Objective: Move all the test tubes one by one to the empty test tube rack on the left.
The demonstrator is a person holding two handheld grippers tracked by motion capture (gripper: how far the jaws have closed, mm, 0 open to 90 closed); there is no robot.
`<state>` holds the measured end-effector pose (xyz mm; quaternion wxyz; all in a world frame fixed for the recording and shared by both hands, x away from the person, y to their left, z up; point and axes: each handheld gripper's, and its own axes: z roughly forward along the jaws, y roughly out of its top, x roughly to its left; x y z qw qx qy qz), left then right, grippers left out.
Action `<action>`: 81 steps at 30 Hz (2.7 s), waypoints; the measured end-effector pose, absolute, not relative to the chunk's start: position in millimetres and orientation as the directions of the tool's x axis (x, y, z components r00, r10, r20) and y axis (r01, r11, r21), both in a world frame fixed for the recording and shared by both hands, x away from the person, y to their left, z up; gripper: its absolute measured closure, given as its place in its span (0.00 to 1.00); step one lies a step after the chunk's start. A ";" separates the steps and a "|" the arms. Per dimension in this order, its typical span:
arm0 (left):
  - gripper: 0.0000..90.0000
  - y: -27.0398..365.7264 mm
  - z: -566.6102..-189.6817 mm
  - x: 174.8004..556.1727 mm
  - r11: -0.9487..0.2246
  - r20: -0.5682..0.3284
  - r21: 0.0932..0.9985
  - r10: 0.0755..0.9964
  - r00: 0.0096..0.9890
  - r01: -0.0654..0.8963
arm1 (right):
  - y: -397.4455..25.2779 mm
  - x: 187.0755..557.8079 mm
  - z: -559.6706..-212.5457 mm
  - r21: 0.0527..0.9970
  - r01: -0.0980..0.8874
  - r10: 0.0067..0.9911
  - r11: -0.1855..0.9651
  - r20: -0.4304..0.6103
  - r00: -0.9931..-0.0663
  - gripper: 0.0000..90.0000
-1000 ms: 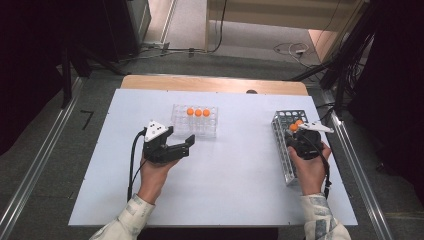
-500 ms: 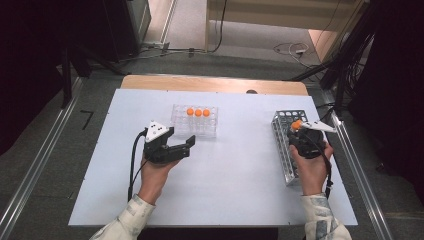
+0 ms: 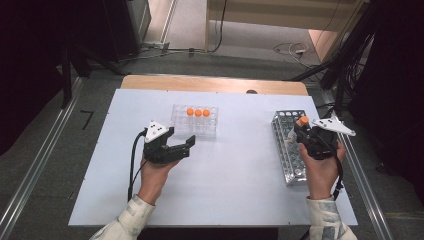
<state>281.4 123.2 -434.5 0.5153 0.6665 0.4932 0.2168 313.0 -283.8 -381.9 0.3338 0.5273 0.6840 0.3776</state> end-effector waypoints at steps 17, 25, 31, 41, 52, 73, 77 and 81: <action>0.21 124.5 -431.9 278.9 0.019 -0.217 0.906 0.879 0.424 0.423 | -252.2 301.0 -378.2 0.869 0.455 0.919 0.193 0.003 -0.394 0.80; 0.21 122.4 -431.7 278.0 0.015 -0.215 0.906 0.877 0.430 0.422 | -225.0 299.2 -390.9 0.850 0.469 0.876 0.241 0.017 -0.481 0.80; 0.21 120.7 -430.8 276.9 0.016 -0.217 0.908 0.872 0.438 0.418 | -206.1 295.9 -398.9 0.840 0.468 0.843 0.274 0.025 -0.538 0.80; 0.21 113.1 -427.6 272.4 0.001 -0.212 0.912 0.858 0.469 0.410 | -179.7 290.3 -410.6 0.830 0.453 0.799 0.326 0.014 -0.601 0.80; 0.21 103.7 -422.4 265.5 -0.017 -0.201 0.920 0.837 0.509 0.392 | -155.0 284.5 -419.5 0.823 0.433 0.758 0.367 0.006 -0.652 0.80; 0.26 85.4 -423.0 257.8 -0.061 -0.185 0.925 0.790 0.585 0.374 | -111.9 279.7 -430.8 0.804 0.408 0.690 0.434 -0.005 -0.724 0.80; 0.31 82.6 -424.3 256.9 -0.091 -0.156 0.928 0.786 0.598 0.362 | -104.7 277.9 -431.2 0.803 0.399 0.675 0.443 -0.006 -0.737 0.80; 0.38 80.2 -425.8 256.2 -0.111 -0.138 0.929 0.782 0.608 0.353 | -99.3 275.6 -430.6 0.805 0.388 0.660 0.449 -0.007 -0.751 0.80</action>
